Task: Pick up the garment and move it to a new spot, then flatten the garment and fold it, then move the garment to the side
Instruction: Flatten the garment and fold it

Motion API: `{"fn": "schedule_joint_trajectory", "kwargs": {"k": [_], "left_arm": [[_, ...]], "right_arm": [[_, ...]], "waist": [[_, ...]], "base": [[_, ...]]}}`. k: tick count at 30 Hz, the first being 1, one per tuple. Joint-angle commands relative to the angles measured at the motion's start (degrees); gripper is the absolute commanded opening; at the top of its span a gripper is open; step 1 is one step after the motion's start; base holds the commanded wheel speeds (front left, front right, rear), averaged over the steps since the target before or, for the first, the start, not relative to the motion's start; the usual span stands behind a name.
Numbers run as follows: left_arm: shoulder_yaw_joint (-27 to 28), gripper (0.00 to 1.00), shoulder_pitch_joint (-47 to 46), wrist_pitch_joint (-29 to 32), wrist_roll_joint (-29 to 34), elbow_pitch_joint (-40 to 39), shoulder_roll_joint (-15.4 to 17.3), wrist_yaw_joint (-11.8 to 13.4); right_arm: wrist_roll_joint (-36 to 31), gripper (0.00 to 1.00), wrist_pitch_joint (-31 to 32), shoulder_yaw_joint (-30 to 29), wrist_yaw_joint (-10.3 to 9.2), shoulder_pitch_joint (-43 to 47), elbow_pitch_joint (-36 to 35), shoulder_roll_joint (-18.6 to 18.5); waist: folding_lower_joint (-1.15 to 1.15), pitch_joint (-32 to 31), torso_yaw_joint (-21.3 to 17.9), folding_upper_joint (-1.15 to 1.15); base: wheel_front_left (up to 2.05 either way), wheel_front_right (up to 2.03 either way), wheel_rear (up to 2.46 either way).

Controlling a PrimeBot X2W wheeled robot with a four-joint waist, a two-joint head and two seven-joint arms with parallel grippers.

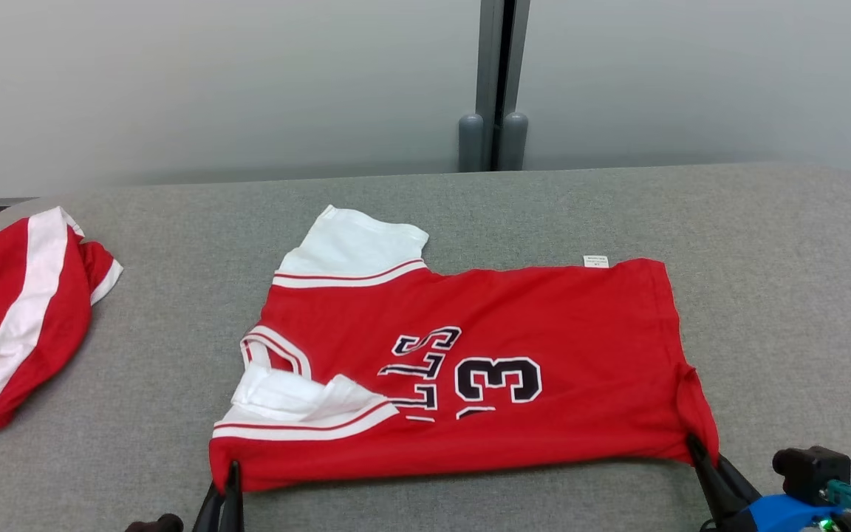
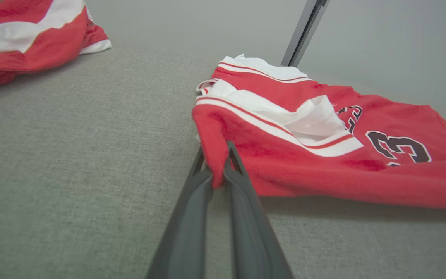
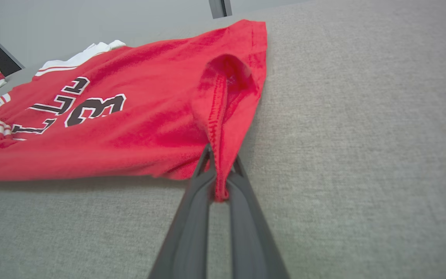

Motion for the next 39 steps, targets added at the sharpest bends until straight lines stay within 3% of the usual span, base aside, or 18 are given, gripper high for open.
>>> {"fn": "schedule_joint_trajectory", "kwargs": {"k": [1,10,11,12,13,14,28,39], "left_arm": [[-0.2,0.00,1.1,-0.2,-0.2,-0.9,-0.2,0.4],[-0.3,0.00,5.7,0.4,-1.0,-3.5,-0.6,1.7],[-0.3,0.00,5.8,0.4,-1.2,-3.3,-0.6,1.8],[-0.4,0.00,5.8,0.5,-1.4,-3.1,-0.7,1.8],[-0.4,0.67,5.8,0.5,-1.4,-2.8,-0.7,1.8],[-0.5,1.00,5.4,0.4,-1.2,-2.7,-0.6,1.9],[3.8,1.00,-1.8,-0.2,3.5,-9.2,1.5,2.1],[8.8,1.00,-6.3,-0.2,6.4,-11.7,1.2,1.3]], "right_arm": [[-0.4,0.00,0.9,-1.0,0.01,2.1,-1.8,-0.2],[-3.0,0.00,8.7,-5.5,0.01,11.2,-12.2,1.8],[-3.3,0.18,9.4,-5.8,0.01,11.6,-12.9,2.1],[-3.4,0.44,10.0,-6.1,0.01,11.9,-13.4,2.5],[-3.6,1.00,10.7,-6.4,0.01,12.3,-13.5,2.9],[-4.0,1.00,11.0,-6.6,0.01,12.4,-13.7,3.0],[-9.9,1.00,4.3,-8.6,0.02,4.9,-17.4,5.2],[-12.6,1.00,-3.1,-8.3,0.02,-2.6,-14.9,8.7]], "waist": [[0.01,-0.2,0.2,0.00],[0.01,-0.5,0.2,0.00],[0.01,-0.5,0.1,0.00],[0.01,-0.5,0.0,0.00],[0.01,-0.5,-0.1,0.00],[0.01,-0.6,-0.2,0.00],[0.01,-1.4,-1.4,0.00],[0.01,0.0,-2.3,0.00]], "base": [[0.00,0.00,0.00],[0.00,0.00,0.00],[0.00,0.00,0.00],[0.00,0.00,0.00],[0.00,0.00,0.00],[0.00,0.00,0.00],[0.00,0.00,0.00],[0.00,0.00,0.00]]}}
